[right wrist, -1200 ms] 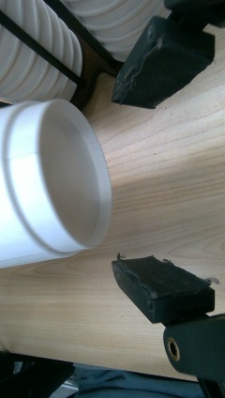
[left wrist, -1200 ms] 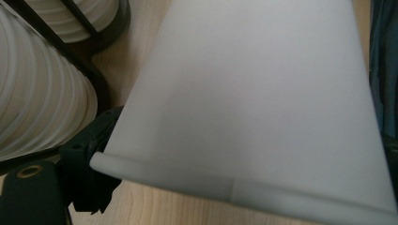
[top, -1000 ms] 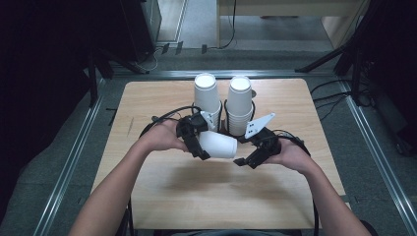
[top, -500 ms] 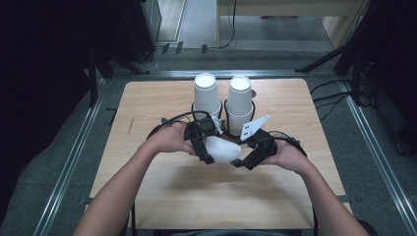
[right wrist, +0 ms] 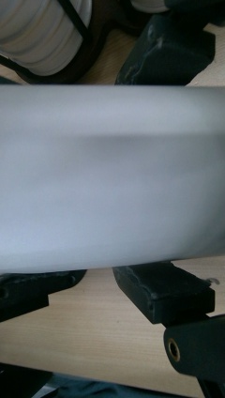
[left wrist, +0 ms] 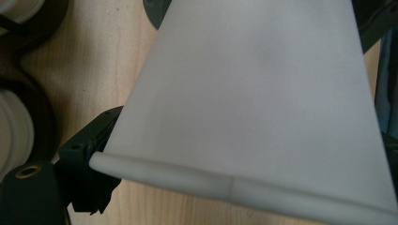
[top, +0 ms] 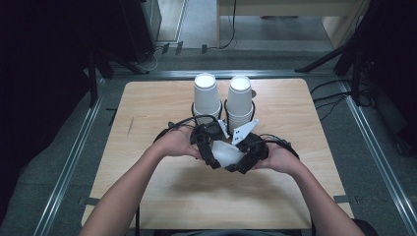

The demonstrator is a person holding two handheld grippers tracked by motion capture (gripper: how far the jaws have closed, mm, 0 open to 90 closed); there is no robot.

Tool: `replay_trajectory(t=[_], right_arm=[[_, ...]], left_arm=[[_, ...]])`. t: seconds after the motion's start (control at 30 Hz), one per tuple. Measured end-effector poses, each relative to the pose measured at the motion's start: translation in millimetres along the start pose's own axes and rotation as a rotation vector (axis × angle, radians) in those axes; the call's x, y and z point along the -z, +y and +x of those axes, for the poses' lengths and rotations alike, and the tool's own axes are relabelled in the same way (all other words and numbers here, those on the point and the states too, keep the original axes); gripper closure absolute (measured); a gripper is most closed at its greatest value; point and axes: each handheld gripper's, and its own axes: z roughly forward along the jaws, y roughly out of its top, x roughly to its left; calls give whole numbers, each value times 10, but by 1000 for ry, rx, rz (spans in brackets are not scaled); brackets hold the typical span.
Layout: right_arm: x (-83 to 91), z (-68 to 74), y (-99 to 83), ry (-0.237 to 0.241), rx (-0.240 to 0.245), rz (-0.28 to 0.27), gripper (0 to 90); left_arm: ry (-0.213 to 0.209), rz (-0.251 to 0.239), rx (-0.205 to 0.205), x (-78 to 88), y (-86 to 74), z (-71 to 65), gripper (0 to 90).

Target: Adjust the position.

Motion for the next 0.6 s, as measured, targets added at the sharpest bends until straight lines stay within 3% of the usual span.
replay_trajectory(t=[0.1,0.37,0.4,0.47,0.6], right_arm=[[-26,14,14,16,2,27,181],[-11,15,24,3,21,24,215],[-6,21,27,1,20,22,215],[5,14,26,4,21,18,214],[45,6,18,1,18,4,214]], left_arm=[[-3,-3,5,-10,13,-14,83],[8,-12,-12,11,6,-25,73],[18,-28,-24,22,-3,-34,66],[1,-53,13,19,-14,-32,23],[33,-104,28,24,-70,-27,0]])
